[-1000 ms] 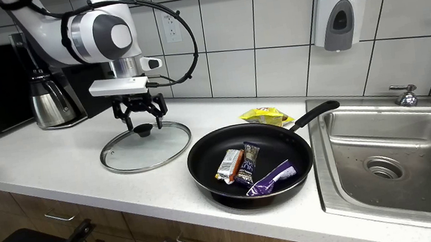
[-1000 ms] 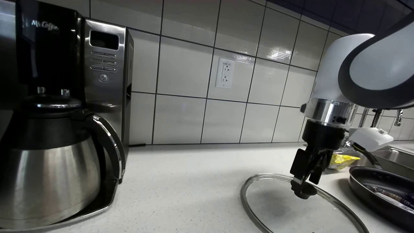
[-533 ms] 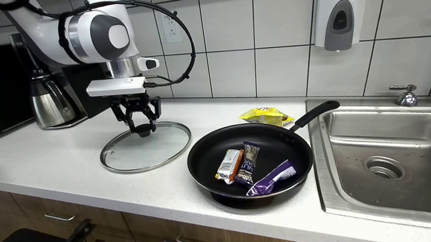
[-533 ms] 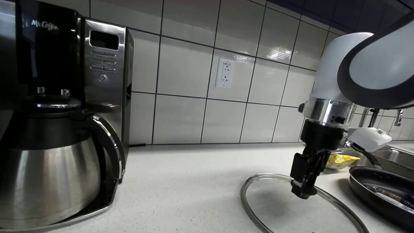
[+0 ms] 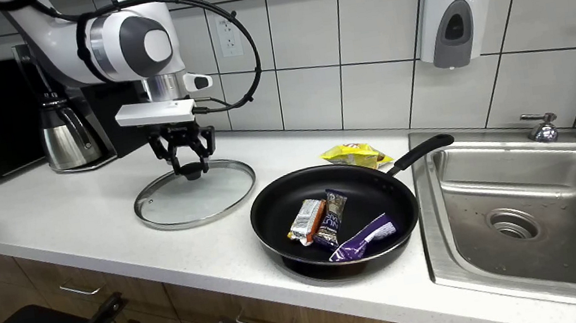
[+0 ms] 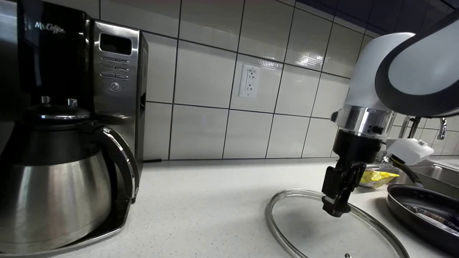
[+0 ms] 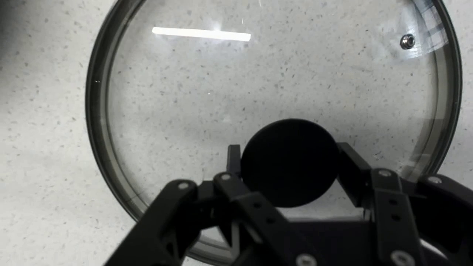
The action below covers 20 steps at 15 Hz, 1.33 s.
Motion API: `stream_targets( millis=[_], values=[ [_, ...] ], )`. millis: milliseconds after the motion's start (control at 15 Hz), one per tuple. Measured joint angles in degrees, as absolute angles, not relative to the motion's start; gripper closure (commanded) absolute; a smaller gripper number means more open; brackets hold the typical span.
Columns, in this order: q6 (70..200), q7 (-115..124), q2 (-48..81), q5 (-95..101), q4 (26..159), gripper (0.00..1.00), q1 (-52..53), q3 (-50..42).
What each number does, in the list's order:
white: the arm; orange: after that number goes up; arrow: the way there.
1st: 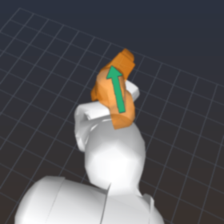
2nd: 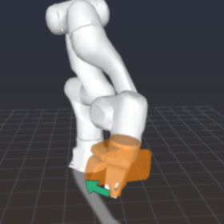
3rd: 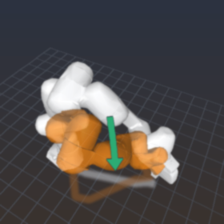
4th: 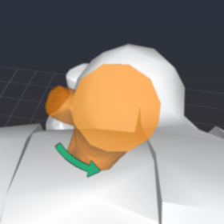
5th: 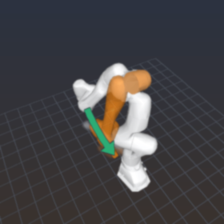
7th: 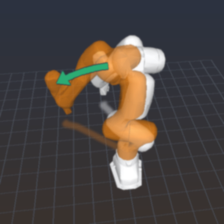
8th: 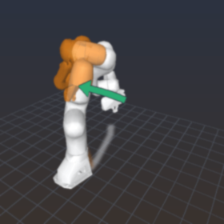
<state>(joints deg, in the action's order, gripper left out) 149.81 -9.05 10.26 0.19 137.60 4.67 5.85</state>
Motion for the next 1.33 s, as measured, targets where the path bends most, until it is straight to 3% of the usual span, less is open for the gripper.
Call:
stream_targets(
  millis=[733,1333],
  values=[
    [143.34,-15.08,0.52,-2.93,137.9,0.61,4.25,5.25],
    [141.85,-14.89,-8.27,-2.34,144.09,0.61,2.31,-0.55]
  ],
)
